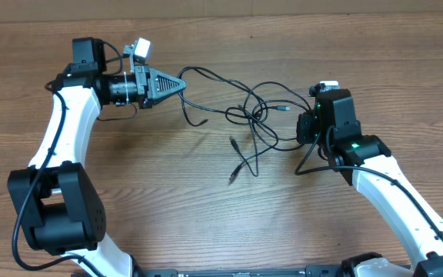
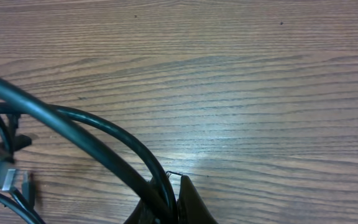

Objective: Untangle cables

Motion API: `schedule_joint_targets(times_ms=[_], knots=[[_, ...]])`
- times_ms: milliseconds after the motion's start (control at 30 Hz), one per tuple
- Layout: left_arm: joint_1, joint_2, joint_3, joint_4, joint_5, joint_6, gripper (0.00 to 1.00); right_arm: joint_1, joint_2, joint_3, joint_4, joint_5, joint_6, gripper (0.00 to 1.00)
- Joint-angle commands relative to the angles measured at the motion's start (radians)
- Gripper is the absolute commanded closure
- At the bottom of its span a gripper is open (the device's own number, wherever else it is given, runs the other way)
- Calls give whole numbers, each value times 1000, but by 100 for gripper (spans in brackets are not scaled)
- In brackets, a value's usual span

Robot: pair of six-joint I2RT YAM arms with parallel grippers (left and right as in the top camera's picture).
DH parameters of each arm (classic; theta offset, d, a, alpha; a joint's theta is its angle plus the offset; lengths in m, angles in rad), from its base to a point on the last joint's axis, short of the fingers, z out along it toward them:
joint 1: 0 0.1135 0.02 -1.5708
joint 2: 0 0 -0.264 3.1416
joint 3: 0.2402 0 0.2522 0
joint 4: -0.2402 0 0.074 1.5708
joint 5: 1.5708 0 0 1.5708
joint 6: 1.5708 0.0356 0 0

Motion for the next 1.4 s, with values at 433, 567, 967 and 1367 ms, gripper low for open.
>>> schedule_joint_targets(times_ms=[433,567,967,1367], knots=[[-66,-26,27,34,-93,-468,96,-15,-121,19,10,-608,110,0],[-69,-26,27,35,-100,-638,96,-5,-130,19,16,-701,353,0],[-98,-32,27,304,17,-747,96,87,-96,19,26,-618,418,0],[-322,-88,57,842,3,-858,96,61,-96,19,33,-493,414,0]])
